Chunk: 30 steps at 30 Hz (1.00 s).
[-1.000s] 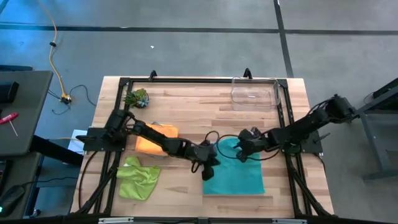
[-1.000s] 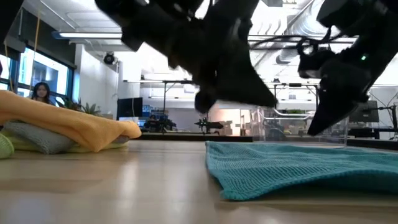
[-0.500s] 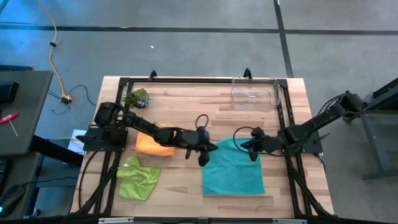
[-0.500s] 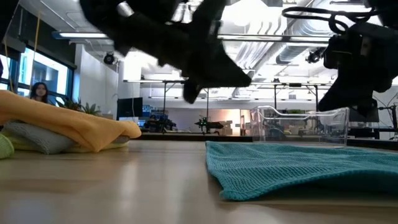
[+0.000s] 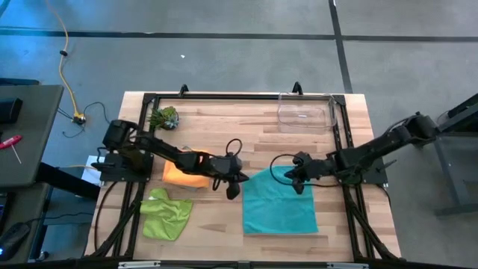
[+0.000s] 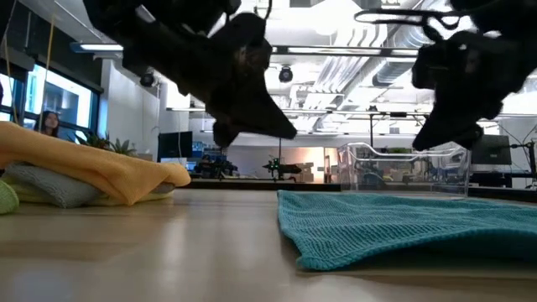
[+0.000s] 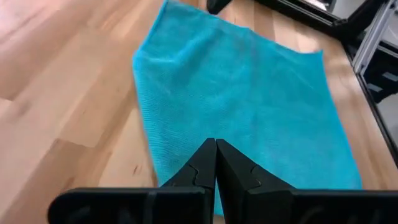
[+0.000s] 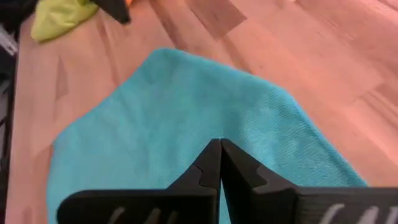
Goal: Fold microfiber towels
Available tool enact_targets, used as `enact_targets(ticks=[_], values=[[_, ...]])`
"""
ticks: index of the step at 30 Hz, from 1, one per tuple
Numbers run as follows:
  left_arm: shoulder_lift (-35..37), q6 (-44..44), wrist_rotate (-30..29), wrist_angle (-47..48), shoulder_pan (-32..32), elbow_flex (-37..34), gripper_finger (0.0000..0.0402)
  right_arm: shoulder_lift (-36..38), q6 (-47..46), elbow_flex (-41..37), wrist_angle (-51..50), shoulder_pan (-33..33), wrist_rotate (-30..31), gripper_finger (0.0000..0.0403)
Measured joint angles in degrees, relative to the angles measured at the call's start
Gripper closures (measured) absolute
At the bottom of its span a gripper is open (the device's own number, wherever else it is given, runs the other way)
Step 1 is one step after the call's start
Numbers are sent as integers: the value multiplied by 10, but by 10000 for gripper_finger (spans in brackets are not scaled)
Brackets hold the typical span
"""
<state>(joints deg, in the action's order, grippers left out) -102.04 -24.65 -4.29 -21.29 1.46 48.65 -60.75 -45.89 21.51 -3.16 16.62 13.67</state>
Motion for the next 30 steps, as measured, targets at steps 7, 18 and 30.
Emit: enact_targets(ticks=[7,18,30], values=[[49,-4,-47,37,6,-22,402,-2,68,32,-40,-128,-56,351],[12,-95,-105,-34,81,-50,401,-175,159,87,-14,-258,-263,239],[-96,-196,-144,-129,128,-44,401,-339,164,173,-8,-274,-316,237]])
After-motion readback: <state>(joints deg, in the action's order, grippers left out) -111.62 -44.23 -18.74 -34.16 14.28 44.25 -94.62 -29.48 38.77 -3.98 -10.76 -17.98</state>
